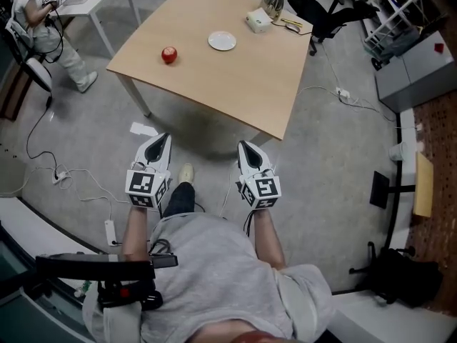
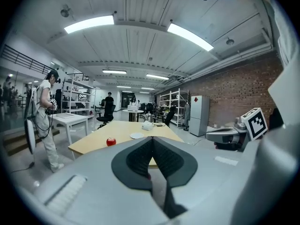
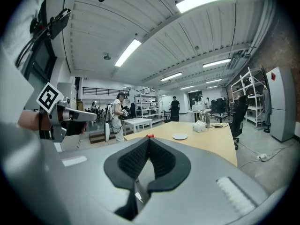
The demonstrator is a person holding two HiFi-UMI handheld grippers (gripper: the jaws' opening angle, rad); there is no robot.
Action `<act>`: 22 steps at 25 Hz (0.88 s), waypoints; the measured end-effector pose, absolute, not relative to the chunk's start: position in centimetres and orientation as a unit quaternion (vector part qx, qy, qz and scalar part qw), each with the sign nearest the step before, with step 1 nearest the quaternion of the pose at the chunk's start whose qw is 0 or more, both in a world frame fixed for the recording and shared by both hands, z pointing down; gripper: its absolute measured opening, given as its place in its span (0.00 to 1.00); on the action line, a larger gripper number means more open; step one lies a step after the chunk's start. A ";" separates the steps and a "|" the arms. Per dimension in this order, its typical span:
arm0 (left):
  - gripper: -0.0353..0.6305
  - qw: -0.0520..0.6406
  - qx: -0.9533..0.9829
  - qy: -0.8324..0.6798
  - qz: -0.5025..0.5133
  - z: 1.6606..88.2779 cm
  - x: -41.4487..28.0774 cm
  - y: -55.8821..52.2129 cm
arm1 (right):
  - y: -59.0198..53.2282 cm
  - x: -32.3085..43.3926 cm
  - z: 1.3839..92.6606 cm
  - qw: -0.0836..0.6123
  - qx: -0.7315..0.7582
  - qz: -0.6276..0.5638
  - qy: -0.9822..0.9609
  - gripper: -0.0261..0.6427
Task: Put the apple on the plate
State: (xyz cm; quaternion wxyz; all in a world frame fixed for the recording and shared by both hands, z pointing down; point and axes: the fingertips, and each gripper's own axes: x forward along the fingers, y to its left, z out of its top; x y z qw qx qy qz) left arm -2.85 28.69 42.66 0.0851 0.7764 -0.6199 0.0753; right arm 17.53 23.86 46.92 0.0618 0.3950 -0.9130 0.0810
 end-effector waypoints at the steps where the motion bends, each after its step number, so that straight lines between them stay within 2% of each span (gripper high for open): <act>1: 0.08 0.086 0.777 -0.620 0.076 42.4 -3.4 27.8 | 23.0 17.0 46.8 0.062 0.396 0.082 -0.912 0.05; 22: 0.08 0.112 0.786 -0.604 0.074 43.5 -16.7 13.3 | 9.4 4.4 46.2 0.076 0.417 0.085 -0.902 0.05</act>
